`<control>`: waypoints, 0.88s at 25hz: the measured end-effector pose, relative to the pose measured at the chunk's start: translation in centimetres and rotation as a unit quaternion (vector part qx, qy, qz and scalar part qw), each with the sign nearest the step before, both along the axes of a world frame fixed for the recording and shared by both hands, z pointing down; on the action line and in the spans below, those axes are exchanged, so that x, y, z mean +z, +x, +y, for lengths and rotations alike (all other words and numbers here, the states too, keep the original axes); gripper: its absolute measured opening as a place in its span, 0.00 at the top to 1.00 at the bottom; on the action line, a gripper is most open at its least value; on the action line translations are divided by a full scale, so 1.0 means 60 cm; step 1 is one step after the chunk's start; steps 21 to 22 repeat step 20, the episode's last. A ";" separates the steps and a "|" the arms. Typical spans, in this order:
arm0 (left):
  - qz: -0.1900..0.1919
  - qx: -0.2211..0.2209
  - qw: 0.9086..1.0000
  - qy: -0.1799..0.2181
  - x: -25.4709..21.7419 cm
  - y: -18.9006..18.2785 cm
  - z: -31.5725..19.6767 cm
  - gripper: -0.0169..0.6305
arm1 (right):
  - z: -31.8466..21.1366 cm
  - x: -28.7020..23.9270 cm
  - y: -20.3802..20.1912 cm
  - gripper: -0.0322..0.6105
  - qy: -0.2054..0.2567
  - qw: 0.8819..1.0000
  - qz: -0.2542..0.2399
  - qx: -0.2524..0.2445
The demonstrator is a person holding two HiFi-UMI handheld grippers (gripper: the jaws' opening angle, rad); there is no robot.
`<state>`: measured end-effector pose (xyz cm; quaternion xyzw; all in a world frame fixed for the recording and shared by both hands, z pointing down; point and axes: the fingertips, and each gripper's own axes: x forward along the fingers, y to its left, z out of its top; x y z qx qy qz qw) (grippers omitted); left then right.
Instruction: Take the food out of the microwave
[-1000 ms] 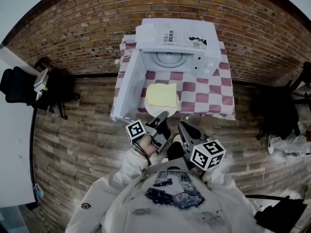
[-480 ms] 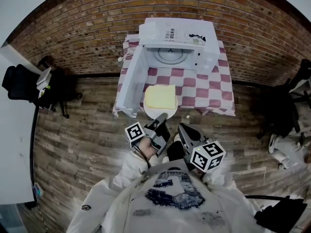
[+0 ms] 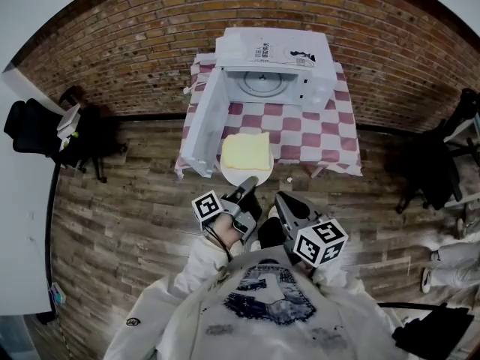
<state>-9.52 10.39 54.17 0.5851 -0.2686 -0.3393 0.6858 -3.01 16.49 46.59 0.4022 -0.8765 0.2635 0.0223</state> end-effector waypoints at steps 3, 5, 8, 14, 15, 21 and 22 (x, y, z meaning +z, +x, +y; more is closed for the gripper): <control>0.000 0.000 1.000 0.002 -0.003 -0.001 0.003 0.94 | 0.004 -0.001 -0.003 0.93 0.001 1.000 0.000 -0.003; -0.002 -0.001 1.000 0.002 -0.002 -0.003 0.006 0.94 | 0.005 -0.002 -0.003 0.93 0.001 1.000 0.000 -0.003; -0.001 -0.002 1.000 0.002 -0.003 -0.006 0.010 0.94 | 0.008 -0.003 -0.006 0.93 0.001 1.000 0.001 -0.005; -0.001 -0.003 1.000 0.001 -0.002 -0.008 0.012 0.94 | 0.010 -0.001 -0.007 0.93 -0.001 1.000 0.001 -0.005; -0.001 -0.002 1.000 0.001 -0.002 -0.008 0.012 0.94 | 0.010 -0.001 -0.006 0.93 -0.001 1.000 0.002 -0.005; -0.001 0.000 1.000 0.004 0.001 -0.001 0.008 0.94 | 0.008 0.001 0.000 0.93 -0.001 1.000 0.003 -0.004; -0.001 0.000 1.000 0.004 0.001 -0.001 0.008 0.94 | 0.008 0.001 0.000 0.93 -0.001 1.000 0.003 -0.004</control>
